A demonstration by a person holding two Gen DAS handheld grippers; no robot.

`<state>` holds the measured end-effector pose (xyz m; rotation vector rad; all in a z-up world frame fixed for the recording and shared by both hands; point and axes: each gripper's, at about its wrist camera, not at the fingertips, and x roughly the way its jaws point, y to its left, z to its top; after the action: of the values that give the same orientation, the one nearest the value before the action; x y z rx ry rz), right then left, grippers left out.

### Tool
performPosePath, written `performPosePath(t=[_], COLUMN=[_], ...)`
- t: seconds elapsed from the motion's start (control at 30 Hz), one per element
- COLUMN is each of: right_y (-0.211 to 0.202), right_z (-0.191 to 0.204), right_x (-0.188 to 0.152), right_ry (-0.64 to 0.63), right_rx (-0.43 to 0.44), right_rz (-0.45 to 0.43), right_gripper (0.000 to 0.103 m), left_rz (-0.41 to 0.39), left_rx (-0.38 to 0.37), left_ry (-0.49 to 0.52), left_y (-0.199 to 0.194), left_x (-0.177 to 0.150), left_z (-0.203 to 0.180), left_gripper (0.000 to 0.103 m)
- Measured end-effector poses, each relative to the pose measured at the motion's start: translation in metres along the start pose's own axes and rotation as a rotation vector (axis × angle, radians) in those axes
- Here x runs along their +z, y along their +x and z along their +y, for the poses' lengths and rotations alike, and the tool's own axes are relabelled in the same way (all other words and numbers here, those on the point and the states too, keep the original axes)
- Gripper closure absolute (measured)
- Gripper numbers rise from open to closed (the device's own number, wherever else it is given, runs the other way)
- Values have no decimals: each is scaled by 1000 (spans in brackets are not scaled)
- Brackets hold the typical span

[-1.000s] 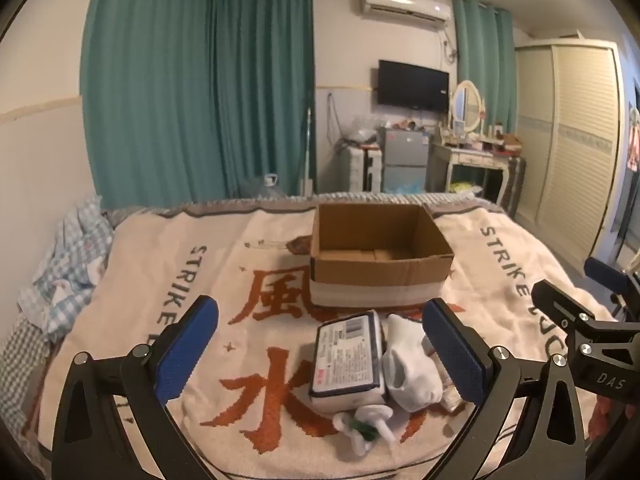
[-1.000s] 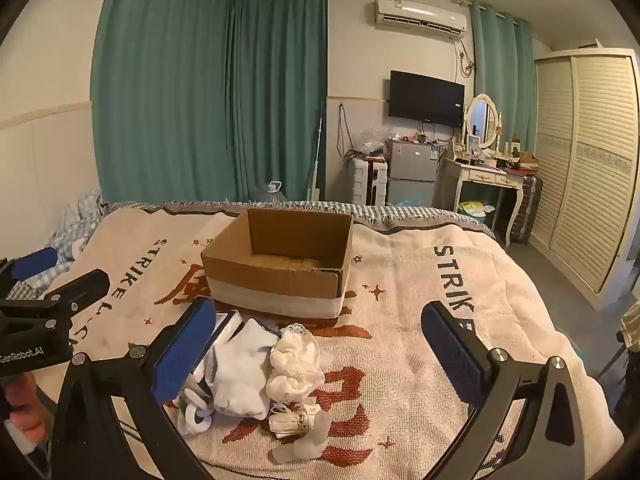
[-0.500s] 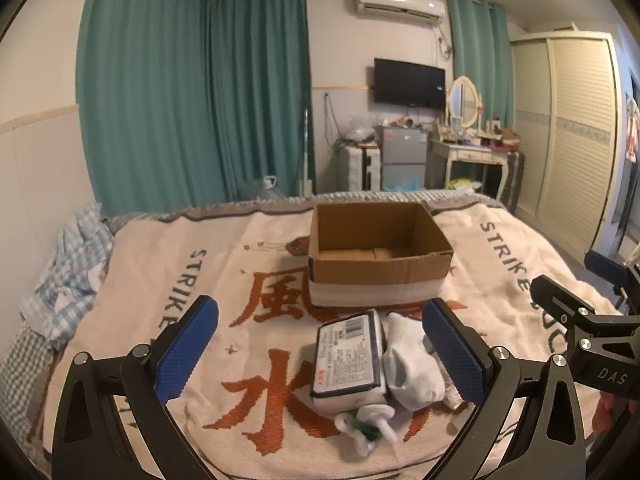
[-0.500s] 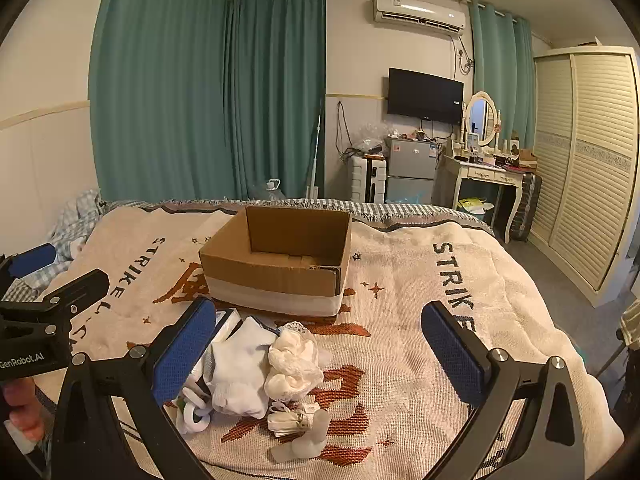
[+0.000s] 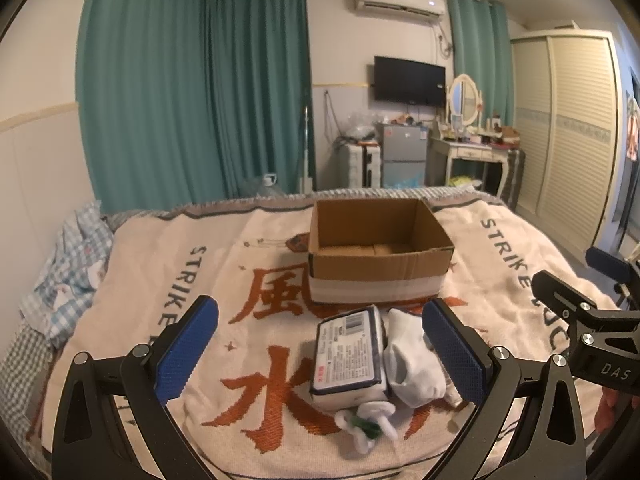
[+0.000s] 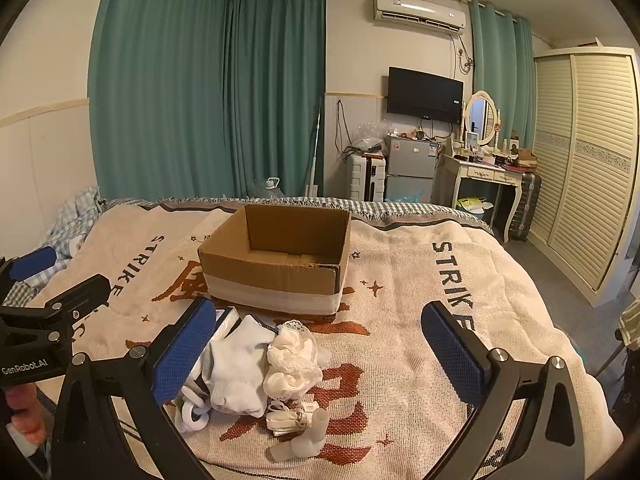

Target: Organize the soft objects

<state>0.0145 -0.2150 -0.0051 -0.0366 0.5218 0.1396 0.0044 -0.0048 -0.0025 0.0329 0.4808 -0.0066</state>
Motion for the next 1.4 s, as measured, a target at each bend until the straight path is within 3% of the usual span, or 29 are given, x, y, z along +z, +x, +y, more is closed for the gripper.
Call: performPosePath(t=[1.4], right_y=[-1], right_z=[-2], right_x=[-1], right_ry=[-7], right_rx=[-1], right_rz=[-3], right_gripper=[0], left_rz=[-15], left_rx=[-16], left_ry=[8], left_y=[-4], left_x=[1], left_z=[-4], left_gripper=[0])
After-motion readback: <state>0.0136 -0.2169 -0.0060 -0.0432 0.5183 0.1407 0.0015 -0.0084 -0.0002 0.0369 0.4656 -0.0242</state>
